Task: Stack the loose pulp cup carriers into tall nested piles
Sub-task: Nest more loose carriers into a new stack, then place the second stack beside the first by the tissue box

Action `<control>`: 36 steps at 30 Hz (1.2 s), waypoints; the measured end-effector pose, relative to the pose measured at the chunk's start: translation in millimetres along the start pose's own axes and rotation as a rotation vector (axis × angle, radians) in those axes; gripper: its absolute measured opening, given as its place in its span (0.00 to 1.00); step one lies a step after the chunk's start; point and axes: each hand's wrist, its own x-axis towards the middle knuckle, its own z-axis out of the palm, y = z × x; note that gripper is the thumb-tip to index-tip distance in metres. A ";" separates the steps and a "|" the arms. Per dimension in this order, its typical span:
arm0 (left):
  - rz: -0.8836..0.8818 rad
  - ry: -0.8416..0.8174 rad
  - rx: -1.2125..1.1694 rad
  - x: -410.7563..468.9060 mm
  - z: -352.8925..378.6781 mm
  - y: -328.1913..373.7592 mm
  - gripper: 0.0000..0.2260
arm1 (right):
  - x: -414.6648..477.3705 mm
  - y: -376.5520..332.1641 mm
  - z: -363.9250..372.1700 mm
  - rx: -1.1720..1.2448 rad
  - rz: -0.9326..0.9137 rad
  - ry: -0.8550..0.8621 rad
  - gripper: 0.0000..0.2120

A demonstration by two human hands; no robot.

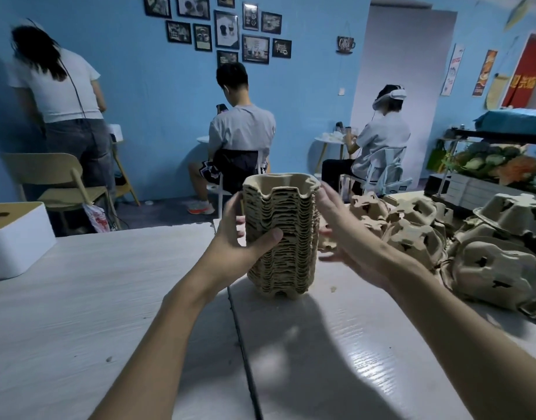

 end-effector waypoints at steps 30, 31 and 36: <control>-0.139 0.623 0.389 -259.8 -328.8 51.9 0.38 | -52.1 -75.6 431.8 0.367 -0.198 -0.554 0.27; -0.139 0.647 0.423 -264.9 -337.6 48.7 0.42 | -52.1 -76.8 443.9 0.380 -0.196 -0.565 0.27; -0.123 0.755 0.459 -280.4 -367.8 32.9 0.48 | -47.3 -70.3 495.8 0.382 -0.226 -0.545 0.36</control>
